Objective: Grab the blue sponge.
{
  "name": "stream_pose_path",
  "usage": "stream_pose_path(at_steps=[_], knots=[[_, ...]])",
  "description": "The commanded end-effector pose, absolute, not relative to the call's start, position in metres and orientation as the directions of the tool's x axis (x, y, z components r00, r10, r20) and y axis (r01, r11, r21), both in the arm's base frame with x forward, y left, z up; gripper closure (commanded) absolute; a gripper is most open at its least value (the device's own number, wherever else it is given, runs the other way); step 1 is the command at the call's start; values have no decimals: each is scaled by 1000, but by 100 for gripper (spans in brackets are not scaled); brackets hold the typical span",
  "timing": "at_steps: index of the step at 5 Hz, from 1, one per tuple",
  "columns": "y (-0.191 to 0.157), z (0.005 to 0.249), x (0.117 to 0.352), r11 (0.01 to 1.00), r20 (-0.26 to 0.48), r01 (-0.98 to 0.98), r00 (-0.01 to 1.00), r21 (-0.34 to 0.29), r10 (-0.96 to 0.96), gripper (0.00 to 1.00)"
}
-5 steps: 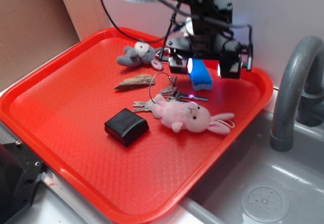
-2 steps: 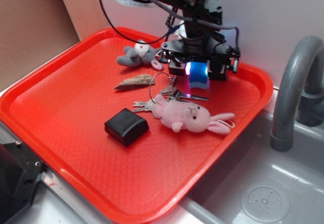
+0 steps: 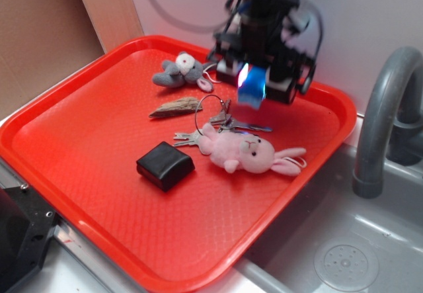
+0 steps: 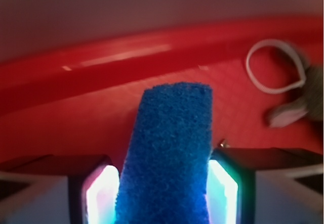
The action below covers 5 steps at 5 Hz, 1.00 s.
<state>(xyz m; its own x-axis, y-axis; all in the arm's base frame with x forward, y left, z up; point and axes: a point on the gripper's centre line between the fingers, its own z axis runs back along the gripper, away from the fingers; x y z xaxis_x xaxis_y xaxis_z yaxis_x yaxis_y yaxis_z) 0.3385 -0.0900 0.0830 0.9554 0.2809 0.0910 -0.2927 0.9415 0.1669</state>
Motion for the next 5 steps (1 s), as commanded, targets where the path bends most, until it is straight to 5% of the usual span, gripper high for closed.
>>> stream_pose_path(at_steps=[1, 3, 5], knots=[[-66, 200, 312, 981, 178, -138, 978, 136, 113, 100], [-39, 266, 251, 989, 269, -85, 962, 120, 50, 100], [-28, 283, 241, 987, 339, -122, 937, 101, 81, 100]])
